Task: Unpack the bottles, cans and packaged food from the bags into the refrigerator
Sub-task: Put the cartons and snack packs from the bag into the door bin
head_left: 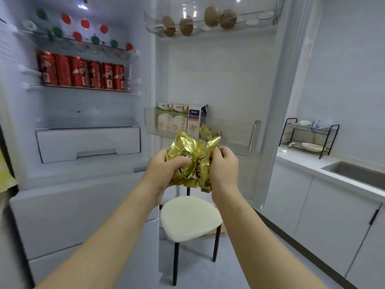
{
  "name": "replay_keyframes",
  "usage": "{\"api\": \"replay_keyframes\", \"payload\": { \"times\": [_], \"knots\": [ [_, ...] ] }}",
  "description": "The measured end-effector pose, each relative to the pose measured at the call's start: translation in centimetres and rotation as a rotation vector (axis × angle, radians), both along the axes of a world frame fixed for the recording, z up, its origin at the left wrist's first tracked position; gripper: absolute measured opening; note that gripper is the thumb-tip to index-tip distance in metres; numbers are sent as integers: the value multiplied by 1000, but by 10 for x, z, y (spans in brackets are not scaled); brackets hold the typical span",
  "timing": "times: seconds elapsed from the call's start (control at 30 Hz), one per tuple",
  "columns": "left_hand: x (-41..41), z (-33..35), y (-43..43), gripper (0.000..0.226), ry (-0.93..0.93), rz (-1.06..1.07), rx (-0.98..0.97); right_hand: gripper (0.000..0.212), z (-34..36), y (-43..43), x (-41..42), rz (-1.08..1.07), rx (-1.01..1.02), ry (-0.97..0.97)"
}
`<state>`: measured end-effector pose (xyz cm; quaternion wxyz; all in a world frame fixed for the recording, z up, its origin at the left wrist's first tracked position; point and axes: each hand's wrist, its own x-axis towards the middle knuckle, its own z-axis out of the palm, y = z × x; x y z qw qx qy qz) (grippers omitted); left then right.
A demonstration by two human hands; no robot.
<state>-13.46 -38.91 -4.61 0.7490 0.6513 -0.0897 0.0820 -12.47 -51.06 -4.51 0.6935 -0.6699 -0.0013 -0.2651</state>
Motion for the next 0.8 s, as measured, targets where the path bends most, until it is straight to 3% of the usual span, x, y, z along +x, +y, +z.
{"api": "replay_keyframes", "payload": {
  "times": [0.33, 0.57, 0.7, 0.8],
  "knots": [
    [73, 73, -21, 14, -186, 115, -68, 31, 86, -7, 77, 33, 17, -190],
    [115, 120, -43, 41, -301, 101, -85, 26, 135, -25, 112, -28, -66, -304],
    [143, 132, -70, 20, -342, 101, -42, 22, 142, -42, 133, -125, -171, -280],
    [159, 132, -84, 17, -353, 83, 56, 19, 140, -60, 141, -202, -217, -212]
  ]
}}
